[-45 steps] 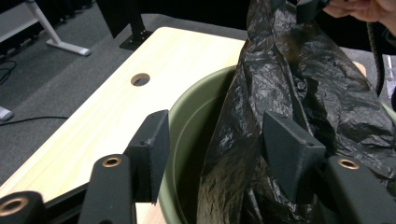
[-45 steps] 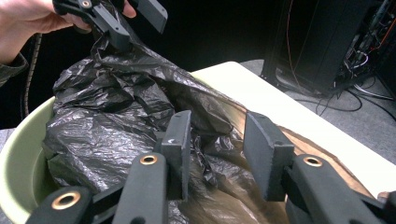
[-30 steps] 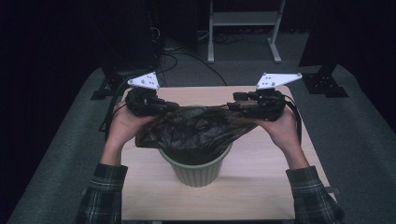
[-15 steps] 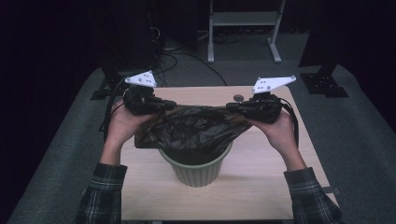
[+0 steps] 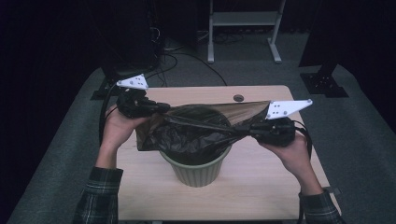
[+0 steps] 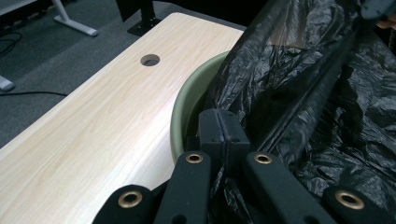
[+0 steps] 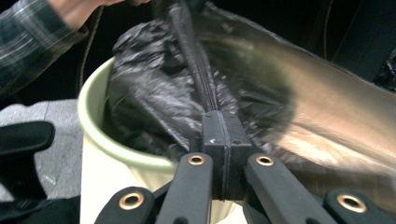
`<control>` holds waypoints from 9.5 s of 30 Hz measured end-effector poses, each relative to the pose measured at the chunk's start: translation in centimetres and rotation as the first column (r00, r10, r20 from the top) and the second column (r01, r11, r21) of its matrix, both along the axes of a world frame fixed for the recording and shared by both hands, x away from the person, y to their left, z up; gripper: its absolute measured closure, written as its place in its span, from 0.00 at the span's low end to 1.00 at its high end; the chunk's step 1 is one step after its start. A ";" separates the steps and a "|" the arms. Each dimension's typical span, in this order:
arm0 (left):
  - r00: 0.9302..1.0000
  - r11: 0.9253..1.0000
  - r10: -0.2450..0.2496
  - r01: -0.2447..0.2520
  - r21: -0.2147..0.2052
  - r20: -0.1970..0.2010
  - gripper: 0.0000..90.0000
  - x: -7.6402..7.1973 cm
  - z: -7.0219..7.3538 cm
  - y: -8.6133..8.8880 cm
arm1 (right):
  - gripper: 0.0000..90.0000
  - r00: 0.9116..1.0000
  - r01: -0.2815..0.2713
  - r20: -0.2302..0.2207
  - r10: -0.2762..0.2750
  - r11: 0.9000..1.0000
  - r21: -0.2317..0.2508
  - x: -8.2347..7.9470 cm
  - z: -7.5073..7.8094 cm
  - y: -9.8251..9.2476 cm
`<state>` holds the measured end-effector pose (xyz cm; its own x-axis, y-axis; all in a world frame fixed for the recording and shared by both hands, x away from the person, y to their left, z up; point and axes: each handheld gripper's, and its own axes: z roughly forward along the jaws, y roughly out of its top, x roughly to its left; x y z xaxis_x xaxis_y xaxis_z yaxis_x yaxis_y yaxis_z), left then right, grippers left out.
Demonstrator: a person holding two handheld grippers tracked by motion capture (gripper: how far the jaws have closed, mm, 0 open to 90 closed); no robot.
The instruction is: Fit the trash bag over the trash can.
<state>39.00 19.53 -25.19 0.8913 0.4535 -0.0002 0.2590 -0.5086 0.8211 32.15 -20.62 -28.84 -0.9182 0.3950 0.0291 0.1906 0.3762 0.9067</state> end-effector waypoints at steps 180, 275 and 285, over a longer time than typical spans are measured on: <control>0.991 0.997 0.078 -0.079 -0.009 -0.110 1.00 -0.5 -8.1 3.1 | 1.00 0.934 -0.278 -0.242 0.265 0.960 -0.021 -4.9 -12.1 5.4; 0.994 0.998 0.060 -0.061 -0.009 -0.087 1.00 -0.8 -7.4 2.8 | 1.00 0.966 -0.257 -0.019 0.257 0.966 -0.014 -8.6 -4.6 14.0; 0.991 0.998 0.058 -0.058 0.000 -0.120 1.00 -0.6 -9.0 2.8 | 1.00 0.968 -0.247 -0.044 0.247 0.969 -0.004 -9.1 -8.6 14.5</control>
<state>38.41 22.29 -34.21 0.8571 0.5040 -0.1070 0.3845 -0.4874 0.7840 23.04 -6.07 -37.43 -0.9853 0.1568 0.0679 0.1293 0.4248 0.8960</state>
